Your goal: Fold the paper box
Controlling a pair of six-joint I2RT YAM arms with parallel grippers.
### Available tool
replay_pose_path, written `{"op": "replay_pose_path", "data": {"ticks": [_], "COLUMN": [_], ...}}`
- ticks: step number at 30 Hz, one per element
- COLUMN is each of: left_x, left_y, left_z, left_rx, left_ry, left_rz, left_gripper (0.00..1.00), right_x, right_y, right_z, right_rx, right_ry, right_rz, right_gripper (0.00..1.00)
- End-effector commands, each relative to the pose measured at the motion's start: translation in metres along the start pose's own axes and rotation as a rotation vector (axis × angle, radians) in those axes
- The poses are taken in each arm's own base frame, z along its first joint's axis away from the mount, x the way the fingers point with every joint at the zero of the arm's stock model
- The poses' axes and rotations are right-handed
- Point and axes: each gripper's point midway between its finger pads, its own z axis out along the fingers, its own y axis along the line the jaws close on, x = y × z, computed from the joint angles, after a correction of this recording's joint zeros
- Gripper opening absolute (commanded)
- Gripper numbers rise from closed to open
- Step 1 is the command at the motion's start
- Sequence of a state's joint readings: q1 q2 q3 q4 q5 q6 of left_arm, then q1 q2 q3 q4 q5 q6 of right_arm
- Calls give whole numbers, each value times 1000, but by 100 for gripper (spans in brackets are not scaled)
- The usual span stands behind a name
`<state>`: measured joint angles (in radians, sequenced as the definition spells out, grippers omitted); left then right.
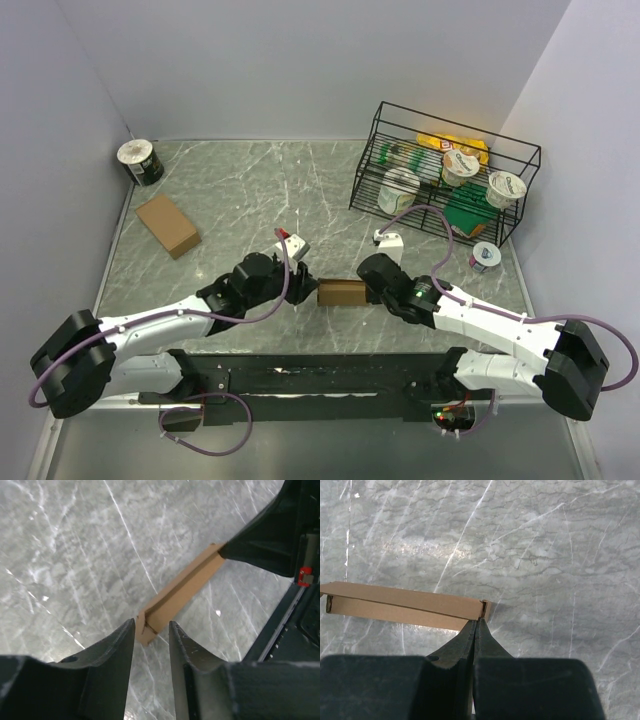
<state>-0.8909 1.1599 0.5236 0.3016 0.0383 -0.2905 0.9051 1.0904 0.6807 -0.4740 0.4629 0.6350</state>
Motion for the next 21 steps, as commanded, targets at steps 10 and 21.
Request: {"op": "replay_pose_path", "data": {"ticks": [10,21], "left_x": [3,-6], "left_y": [-7,14], "left_z": [14,19], "left_rx": [54,-70], "left_ry": [62,49], "left_rz": [-35,-5], "left_gripper": [33,41], "right_x": [48,49], "right_y": [-12,-10], "right_z": [-3,-2], "right_rx": [19,9], "right_ry": [162,164], "right_rz": [-62,-63], "right_gripper": [0,0]}}
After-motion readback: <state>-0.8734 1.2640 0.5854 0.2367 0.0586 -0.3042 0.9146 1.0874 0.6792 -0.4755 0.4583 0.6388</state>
